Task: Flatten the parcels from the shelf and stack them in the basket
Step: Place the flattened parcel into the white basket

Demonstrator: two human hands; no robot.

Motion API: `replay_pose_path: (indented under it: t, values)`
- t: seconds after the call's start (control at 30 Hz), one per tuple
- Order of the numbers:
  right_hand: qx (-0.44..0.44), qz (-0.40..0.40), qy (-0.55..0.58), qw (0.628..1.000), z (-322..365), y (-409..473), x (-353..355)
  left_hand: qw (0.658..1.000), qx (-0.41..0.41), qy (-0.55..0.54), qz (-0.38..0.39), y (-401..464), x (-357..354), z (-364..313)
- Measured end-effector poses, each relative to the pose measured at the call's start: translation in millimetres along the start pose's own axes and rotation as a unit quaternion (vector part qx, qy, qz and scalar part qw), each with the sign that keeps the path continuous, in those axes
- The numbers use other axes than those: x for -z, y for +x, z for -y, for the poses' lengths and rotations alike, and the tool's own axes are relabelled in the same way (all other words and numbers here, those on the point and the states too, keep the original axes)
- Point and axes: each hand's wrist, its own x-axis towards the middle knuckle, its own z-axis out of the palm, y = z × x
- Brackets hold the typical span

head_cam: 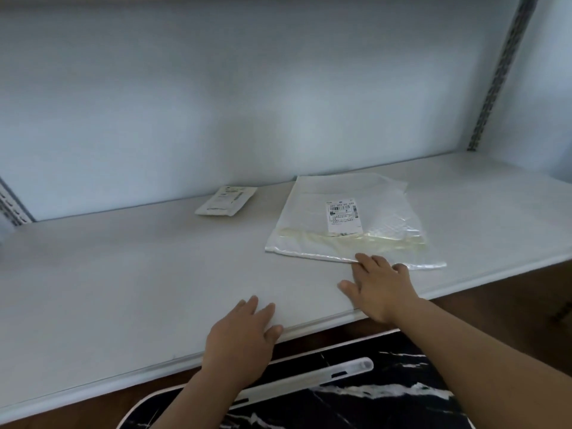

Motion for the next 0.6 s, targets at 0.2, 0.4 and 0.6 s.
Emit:
replay_pose_path:
  t: [0.2,0.4,0.6]
  values:
    - [0.131,0.019,-0.016,0.991,34,-63,8,0.925,0.114,-0.336,-0.135,-18,16,7]
    - [0.268,0.081,0.02,0.96,78,-151,-6,0.777,0.377,-0.474,-0.171,-91,26,62]
    - [0.196,0.187,0.197,0.942,109,-203,-6,0.87,0.318,-0.376,-0.028,-175,5,83]
